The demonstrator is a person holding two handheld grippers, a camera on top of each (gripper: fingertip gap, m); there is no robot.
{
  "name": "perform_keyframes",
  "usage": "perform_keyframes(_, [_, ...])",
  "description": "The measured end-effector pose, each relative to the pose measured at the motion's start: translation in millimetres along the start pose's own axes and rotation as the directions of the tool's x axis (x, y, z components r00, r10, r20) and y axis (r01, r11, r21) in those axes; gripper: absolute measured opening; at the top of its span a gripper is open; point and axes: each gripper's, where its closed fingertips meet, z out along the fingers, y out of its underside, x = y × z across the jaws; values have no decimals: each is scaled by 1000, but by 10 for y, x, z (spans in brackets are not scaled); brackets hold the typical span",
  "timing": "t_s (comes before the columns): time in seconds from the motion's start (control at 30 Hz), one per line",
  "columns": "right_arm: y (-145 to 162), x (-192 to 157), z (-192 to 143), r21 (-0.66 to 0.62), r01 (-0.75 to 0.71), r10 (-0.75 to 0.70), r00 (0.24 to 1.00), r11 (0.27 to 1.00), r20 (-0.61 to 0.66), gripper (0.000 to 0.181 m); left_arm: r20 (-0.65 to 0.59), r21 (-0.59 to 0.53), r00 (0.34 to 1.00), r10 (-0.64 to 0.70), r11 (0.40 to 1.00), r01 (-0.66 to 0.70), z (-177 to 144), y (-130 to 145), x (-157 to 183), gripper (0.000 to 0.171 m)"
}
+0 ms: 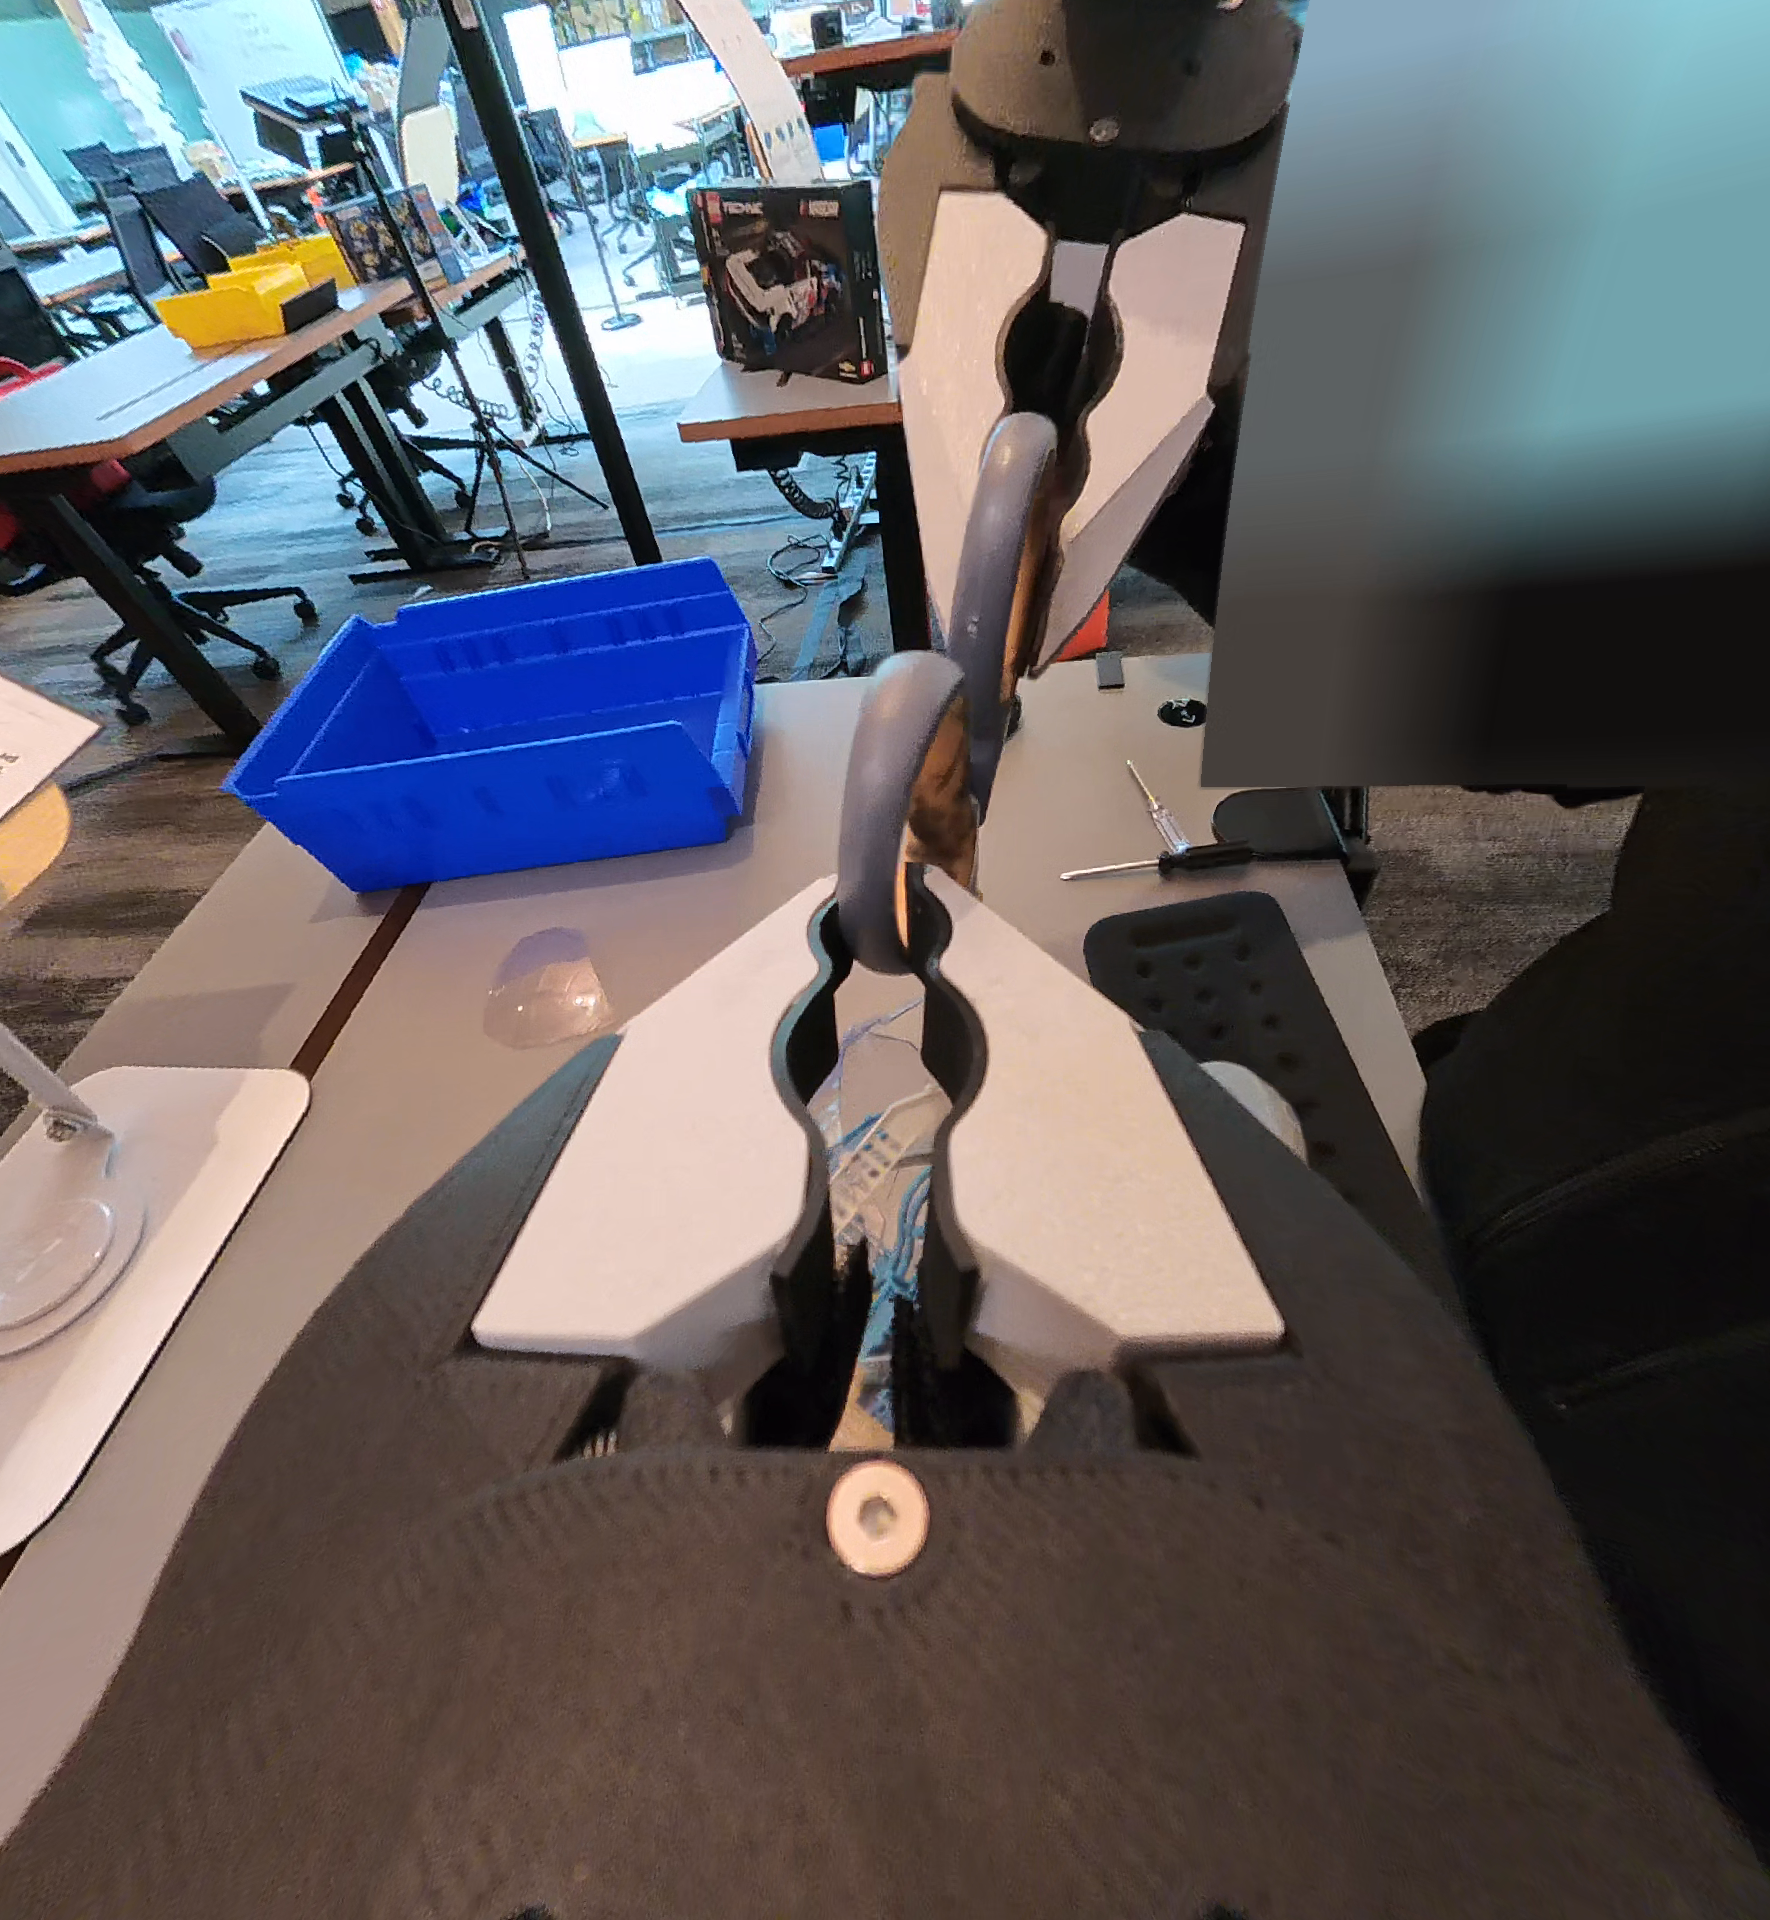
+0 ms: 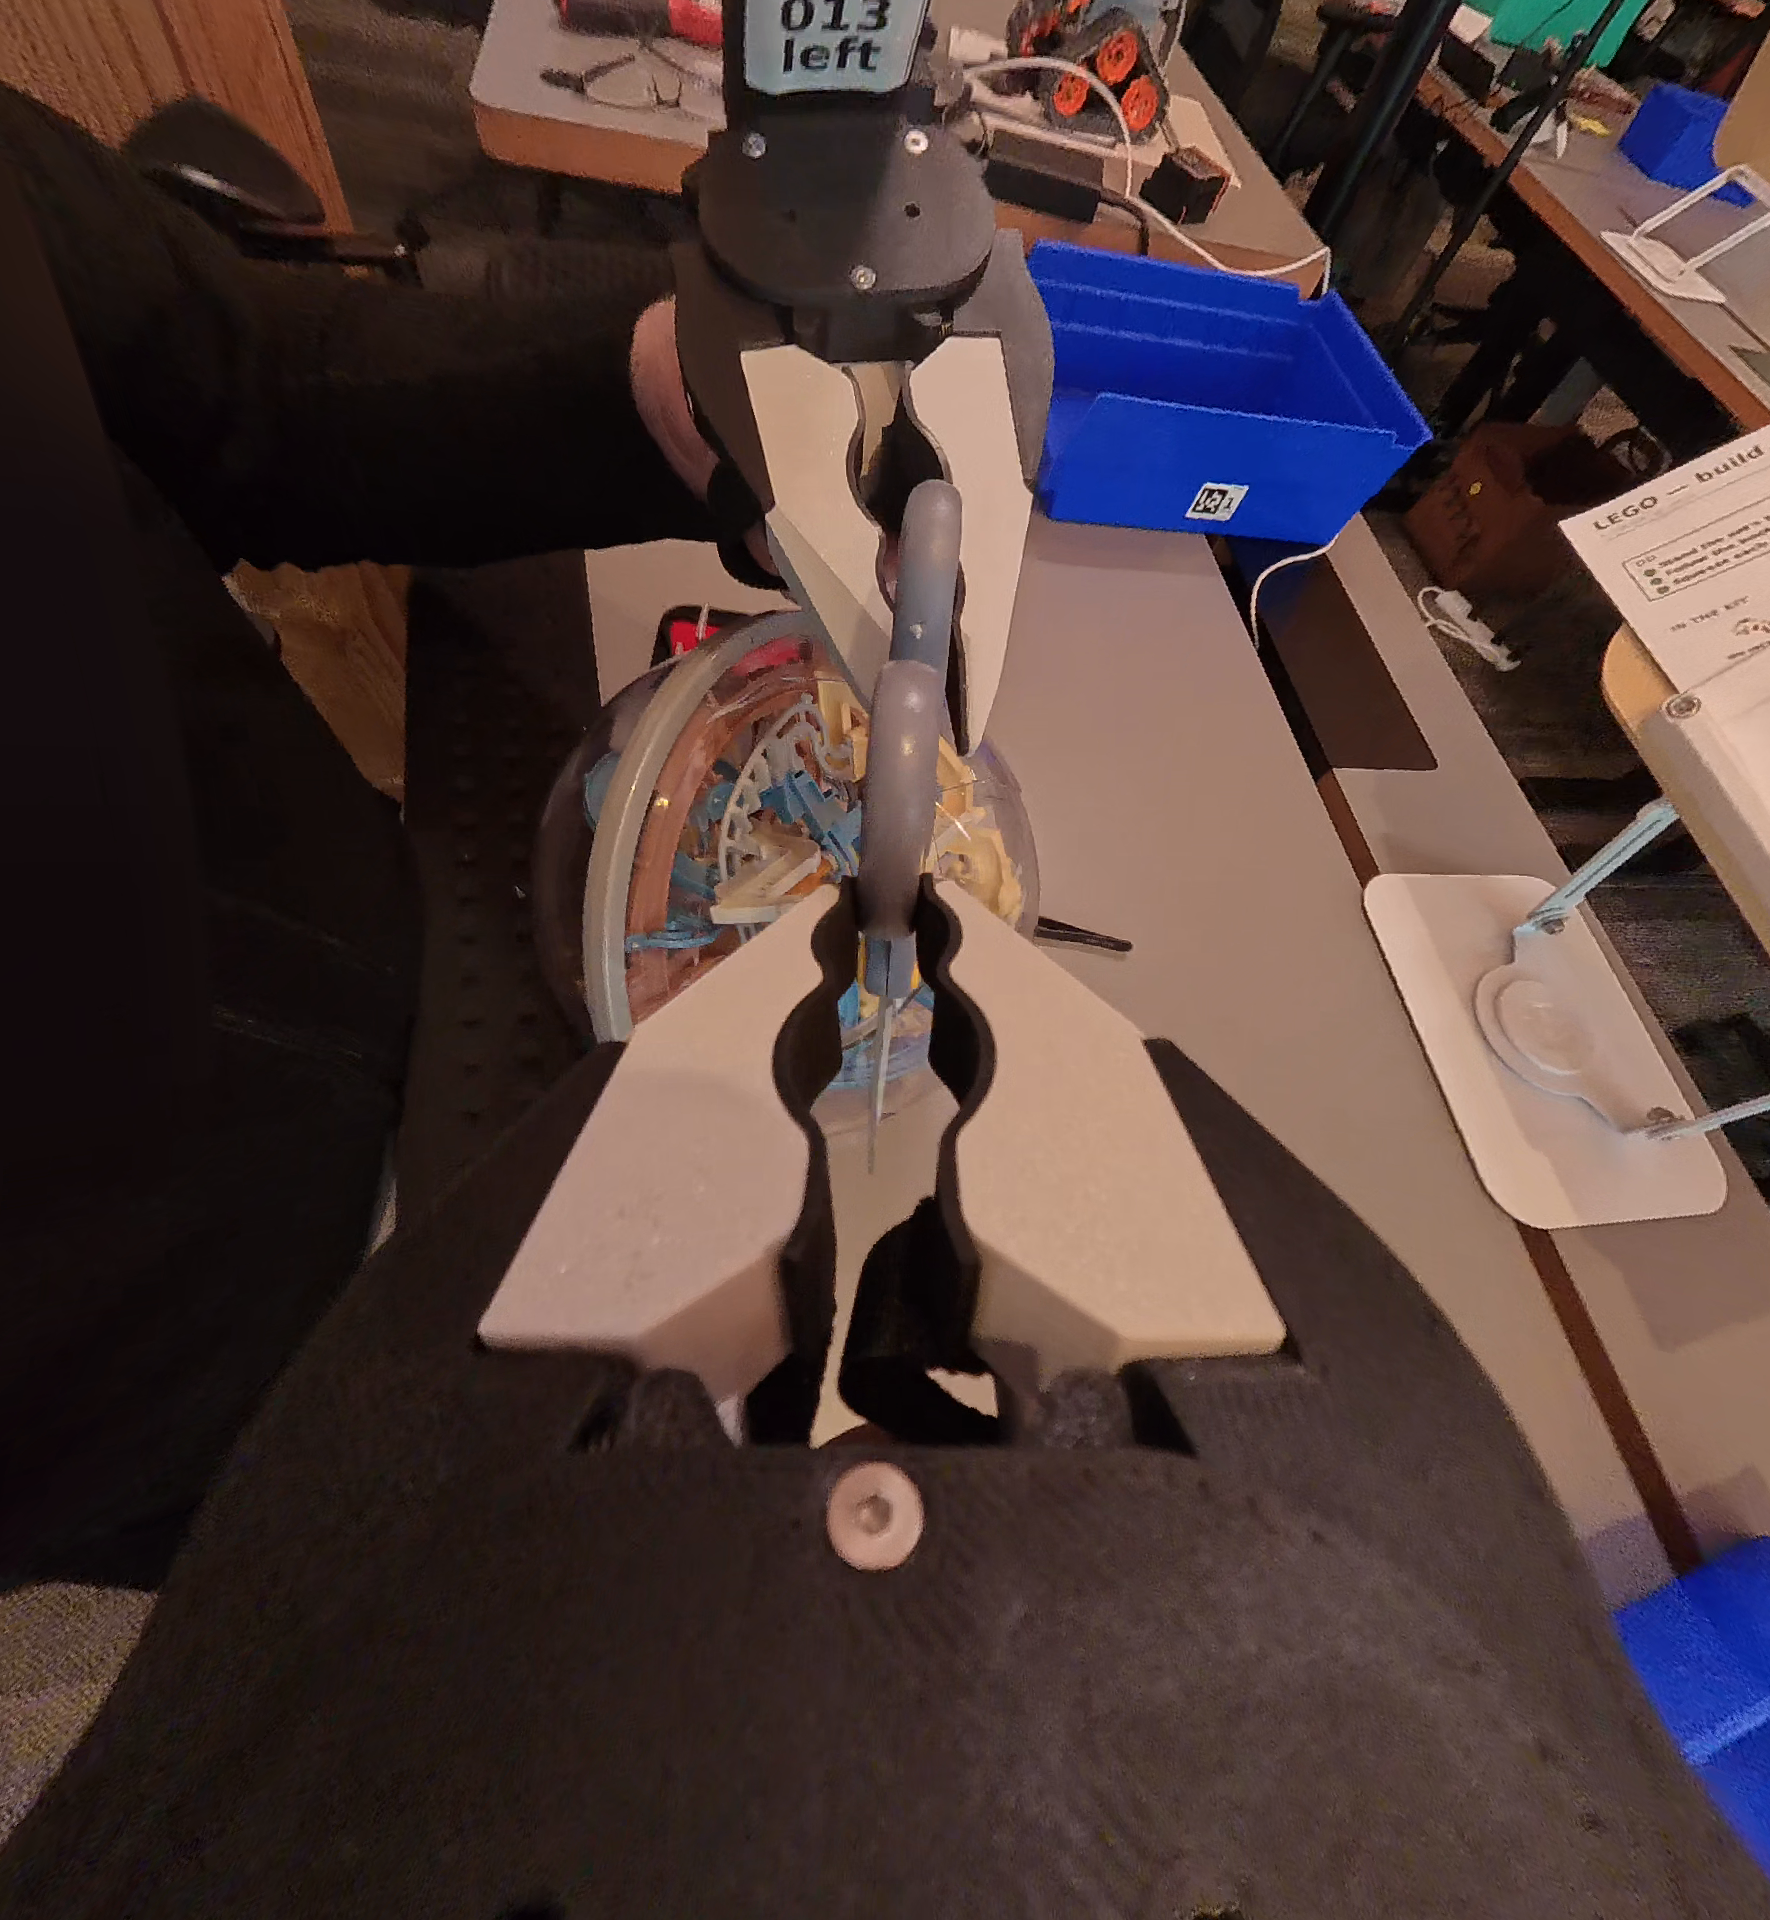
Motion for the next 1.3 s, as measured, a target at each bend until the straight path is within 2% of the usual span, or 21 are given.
perform_keyframes(0.2, [61, -36, -116, 130, -61, 62, 998, 990, -2, 7, -11, -18, 999, 30, 999, -30, 66, -144, 64, 6])
perform_keyframes(0.5, [297, -57, -86, 164, -112, 115, 993, 980, -4, 7, -19, -166, 997, 70, 983, -72, 210, 79, 79, 6])
perform_keyframes(0.6, [348, -57, -102, 210, -142, 145, 989, 967, 2, 7, -43, -189, 997, 64, 979, -71, 258, 102, 114, 6])
perform_keyframes(0.73, [501, -67, -90, 239, -175, 182, 983, 955, -7, 8, -78, -273, 996, 52, 959, -71, 369, 240, 153, 5])
perform_keyframes(0.9, [634, -42, -128, 321, -225, 236, 972, 920, 5, 8, -100, -310, 994, 55, 947, -83, 499, 234, 192, 3])
perform_keyframes(1.13, [735, -55, -213, 369, -233, 245, 969, 900, 15, 8, -112, -351, 992, 66, 931, -102, 622, 204, 237, 3])
perform_keyframes(1.3, [781, -88, -244, 363, -213, 227, 974, 907, 6, 8, -164, -370, 984, 70, 920, -128, 674, 201, 309, 0])
